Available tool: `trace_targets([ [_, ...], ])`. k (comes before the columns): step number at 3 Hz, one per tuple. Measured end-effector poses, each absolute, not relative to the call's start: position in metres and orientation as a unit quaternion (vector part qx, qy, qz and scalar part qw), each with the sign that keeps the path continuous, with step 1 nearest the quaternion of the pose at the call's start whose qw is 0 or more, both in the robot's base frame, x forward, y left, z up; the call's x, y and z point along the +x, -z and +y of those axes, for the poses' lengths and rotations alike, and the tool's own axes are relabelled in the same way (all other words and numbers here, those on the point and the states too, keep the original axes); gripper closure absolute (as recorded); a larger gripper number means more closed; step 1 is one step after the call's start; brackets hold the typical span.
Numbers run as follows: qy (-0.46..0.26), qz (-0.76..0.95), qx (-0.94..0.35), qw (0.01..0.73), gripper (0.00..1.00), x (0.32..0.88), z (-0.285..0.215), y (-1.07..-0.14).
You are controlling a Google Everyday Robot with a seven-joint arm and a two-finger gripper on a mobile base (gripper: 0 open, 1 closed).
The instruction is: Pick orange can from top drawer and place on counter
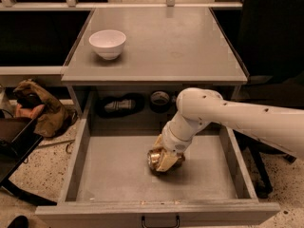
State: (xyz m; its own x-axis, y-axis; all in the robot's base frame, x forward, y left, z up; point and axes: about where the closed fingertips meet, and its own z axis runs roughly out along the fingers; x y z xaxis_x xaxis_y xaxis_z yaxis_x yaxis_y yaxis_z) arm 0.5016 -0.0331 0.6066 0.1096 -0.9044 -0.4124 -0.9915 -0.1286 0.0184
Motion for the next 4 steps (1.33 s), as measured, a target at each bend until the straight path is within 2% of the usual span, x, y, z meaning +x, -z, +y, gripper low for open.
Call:
trace_targets([
  [1, -0.166, 0.644, -0.734, 0.137, 0.88, 0.51, -0.035, -0.627],
  [2, -0.169, 0.633, -0.739, 0.16, 1.0, 0.528, -0.034, -0.682],
  [4, -0.137, 0.607, -0.751, 0.22, 1.0, 0.571, -0.026, -0.792],
])
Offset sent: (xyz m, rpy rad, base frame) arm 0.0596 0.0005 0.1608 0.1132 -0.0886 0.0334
